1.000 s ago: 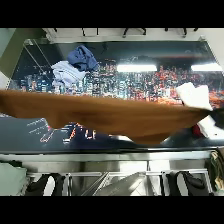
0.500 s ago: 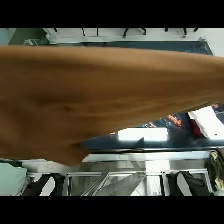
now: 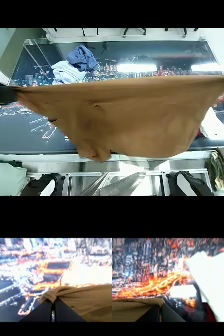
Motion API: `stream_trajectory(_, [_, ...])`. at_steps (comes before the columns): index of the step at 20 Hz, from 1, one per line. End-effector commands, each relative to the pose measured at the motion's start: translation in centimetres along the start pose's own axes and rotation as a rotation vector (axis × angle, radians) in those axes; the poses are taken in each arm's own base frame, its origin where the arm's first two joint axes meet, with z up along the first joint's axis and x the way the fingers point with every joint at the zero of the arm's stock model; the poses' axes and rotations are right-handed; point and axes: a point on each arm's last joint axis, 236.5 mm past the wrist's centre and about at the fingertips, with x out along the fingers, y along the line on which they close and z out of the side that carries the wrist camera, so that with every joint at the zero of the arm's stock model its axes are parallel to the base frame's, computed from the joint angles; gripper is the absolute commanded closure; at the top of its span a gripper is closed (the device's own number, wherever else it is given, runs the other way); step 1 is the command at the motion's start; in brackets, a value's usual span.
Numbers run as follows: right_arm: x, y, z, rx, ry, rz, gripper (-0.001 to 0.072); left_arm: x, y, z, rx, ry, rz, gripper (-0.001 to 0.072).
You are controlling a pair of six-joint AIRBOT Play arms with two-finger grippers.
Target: Fold the shirts.
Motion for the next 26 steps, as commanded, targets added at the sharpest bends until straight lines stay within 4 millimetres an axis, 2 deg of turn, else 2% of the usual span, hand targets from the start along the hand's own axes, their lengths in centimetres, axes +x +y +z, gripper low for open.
stream_trajectory(1, [12.6,-2.1,-1.3,0.051,0.092,0.028,0.0677,11.4,-0.1,-0.5,0.069,0.108,-0.005,0.0695])
stream_trajectory(3, [19.7,-2.8,-2.2,0.009,0.138,0.039,0.0677,17.0,0.1,1.3,0.062,0.096,-0.005,0.0695])
stream_trajectory(5, [25.0,-2.8,-3.0,0.012,0.183,0.067,0.0677,21.7,0.0,2.0,0.063,0.131,-0.014,0.0695])
stream_trajectory(7, [29.7,-2.0,-3.7,0.071,0.196,0.132,0.0676,25.9,0.2,2.0,0.100,0.195,-0.016,0.0695])
stream_trajectory(9, [32.4,-1.5,-3.8,0.146,0.185,0.175,0.0676,28.2,0.4,2.9,0.103,0.187,-0.014,0.0695])
stream_trajectory(12, [34.6,-1.3,-3.3,0.119,0.136,0.209,0.0676,30.5,0.5,3.8,0.111,0.188,-0.015,0.0694])
stream_trajectory(15, [36.3,-2.2,-3.8,0.128,0.137,0.192,0.0676,32.1,0.7,2.2,0.129,0.250,-0.013,0.0694])
stream_trajectory(17, [36.9,-2.5,-3.7,0.107,0.128,0.190,0.0676,32.4,2.4,1.5,0.157,0.280,0.041,0.0695])
stream_trajectory(19, [36.2,-1.5,-1.0,-0.011,0.048,0.218,0.0676,32.0,3.4,2.2,0.152,0.256,0.060,0.0694])
stream_trajectory(20, [35.7,-1.2,1.5,-0.051,-0.031,0.219,0.0676,31.7,3.6,3.1,0.149,0.222,0.065,0.0694])
stream_trajectory(22, [35.2,-1.8,6.3,-0.032,-0.199,0.171,0.0676,31.6,3.5,5.3,0.148,0.133,0.066,0.0695])
stream_trajectory(23, [35.3,-2.2,7.9,-0.022,-0.262,0.143,0.0676,31.8,3.3,6.2,0.145,0.092,0.064,0.0695])
stream_trajectory(24, [36.1,-2.6,8.4,-0.018,-0.288,0.123,0.0677,32.3,3.0,6.8,0.151,0.061,0.063,0.0695])
stream_trajectory(25, [37.3,-2.8,7.8,-0.013,-0.272,0.120,0.0677,32.9,2.4,7.0,0.161,0.050,0.057,0.0695])
stream_trajectory(26, [38.9,-2.8,6.3,-0.008,-0.230,0.127,0.0677,33.7,1.9,6.5,0.168,0.063,0.051,0.0695])
